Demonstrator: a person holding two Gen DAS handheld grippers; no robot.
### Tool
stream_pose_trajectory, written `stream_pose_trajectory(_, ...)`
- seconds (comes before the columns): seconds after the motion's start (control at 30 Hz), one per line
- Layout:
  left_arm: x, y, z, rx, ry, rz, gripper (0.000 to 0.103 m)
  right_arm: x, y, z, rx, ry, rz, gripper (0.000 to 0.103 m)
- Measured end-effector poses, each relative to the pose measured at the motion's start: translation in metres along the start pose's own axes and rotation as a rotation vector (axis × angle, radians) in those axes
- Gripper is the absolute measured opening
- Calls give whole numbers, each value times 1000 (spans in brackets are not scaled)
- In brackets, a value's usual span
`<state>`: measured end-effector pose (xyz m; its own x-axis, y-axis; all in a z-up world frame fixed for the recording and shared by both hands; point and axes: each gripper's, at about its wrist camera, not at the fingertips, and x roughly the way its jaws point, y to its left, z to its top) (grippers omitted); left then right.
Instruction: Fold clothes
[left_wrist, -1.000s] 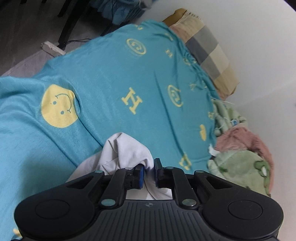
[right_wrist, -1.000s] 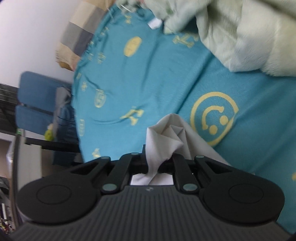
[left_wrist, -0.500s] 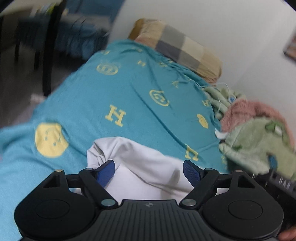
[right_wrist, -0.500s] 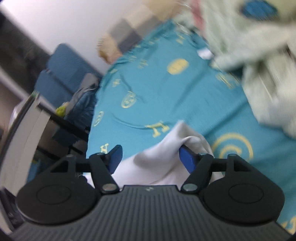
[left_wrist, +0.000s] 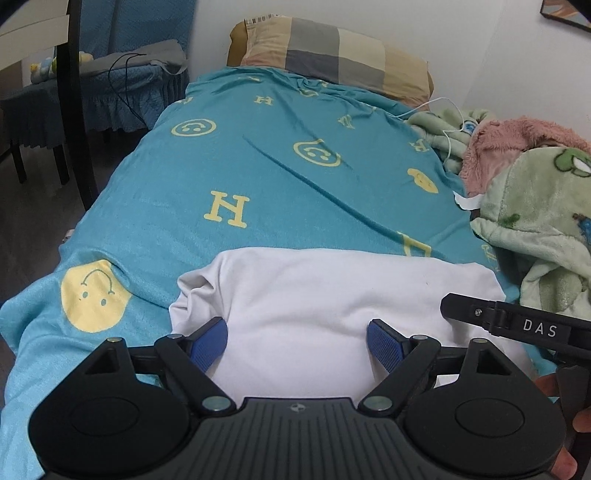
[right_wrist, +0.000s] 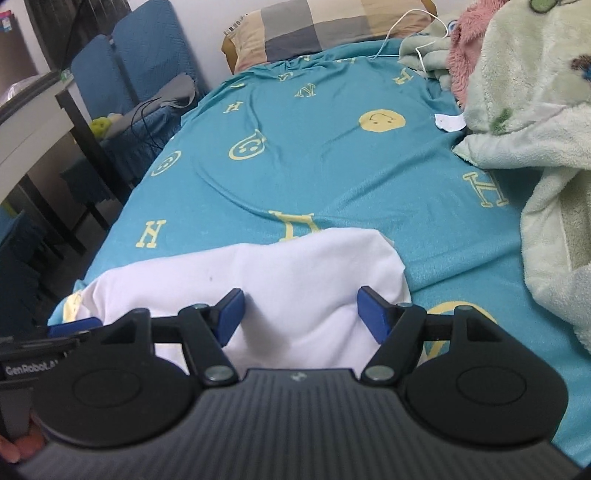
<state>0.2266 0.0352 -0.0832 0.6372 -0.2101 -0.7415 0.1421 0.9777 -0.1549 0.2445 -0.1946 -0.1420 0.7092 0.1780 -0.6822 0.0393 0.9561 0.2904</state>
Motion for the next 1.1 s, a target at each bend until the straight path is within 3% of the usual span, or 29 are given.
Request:
stream_pose_trajectory(0.2,-30,-8,-7,25,-33,15,84,-31,2,-10,49,10,9,69)
stream_pose_trajectory(0.47,-93,-17,-36,26,-32,23,85,-86,27,-34,-47,-2,4,69)
stream_pose_trajectory(0.67,-78,-17,-56,21,63,40,86,-99,28,-55,-106,3,-39,69)
stream_pose_trajectory(0.83,-75,-16,-60,26,80,44,86,-73,18,-65,-94,120,-42,68)
stream_pose_trajectory(0.97,-93,-8,-60,-64,97,9,86,-73,17,-66,-86,129,-34,68)
stream_pose_trajectory(1.1,-116,6,-74,-247,110,-119,89,-74,17,-66,-79,130,-31,68)
